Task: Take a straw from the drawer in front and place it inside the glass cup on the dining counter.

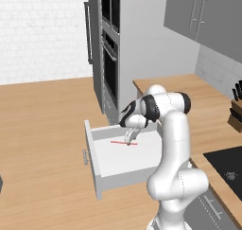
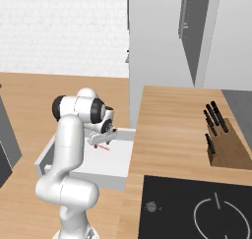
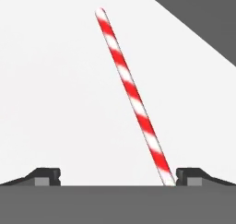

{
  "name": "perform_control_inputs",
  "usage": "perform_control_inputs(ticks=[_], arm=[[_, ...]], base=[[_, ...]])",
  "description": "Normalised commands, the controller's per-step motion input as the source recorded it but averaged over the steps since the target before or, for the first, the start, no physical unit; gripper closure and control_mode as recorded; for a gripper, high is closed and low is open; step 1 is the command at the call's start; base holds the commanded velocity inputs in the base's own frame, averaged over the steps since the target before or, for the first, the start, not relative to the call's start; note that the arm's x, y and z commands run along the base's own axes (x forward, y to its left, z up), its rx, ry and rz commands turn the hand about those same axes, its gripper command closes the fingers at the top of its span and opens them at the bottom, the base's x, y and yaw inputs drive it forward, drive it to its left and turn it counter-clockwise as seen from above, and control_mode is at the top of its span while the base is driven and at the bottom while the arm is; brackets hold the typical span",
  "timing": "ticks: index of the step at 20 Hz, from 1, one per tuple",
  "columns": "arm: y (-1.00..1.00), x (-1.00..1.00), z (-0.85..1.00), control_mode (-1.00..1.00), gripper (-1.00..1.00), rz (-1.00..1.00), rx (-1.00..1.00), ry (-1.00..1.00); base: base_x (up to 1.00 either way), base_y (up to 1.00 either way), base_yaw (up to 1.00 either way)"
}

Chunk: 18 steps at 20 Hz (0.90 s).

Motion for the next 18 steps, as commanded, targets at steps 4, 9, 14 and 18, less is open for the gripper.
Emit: perform_control_inputs(ticks=[4,9,14,18], arm=[[0.07,0.24,-0.23,-1.0,-1.0,0.0,0.0,0.0],[0.09,0.23,-0.25,-1.0,-1.0,0.0,0.0,0.0],[0.09,0.24,-0.27,-1.0,-1.0,0.0,0.0,0.0],[0.15,0.15,-0.34,-1.0,-1.0,0.0,-0.03,0.0]], base=[[0.0,0.0,0.0],[0.0,0.0,0.0],[0.0,0.0,0.0],[0.0,0.0,0.0]])
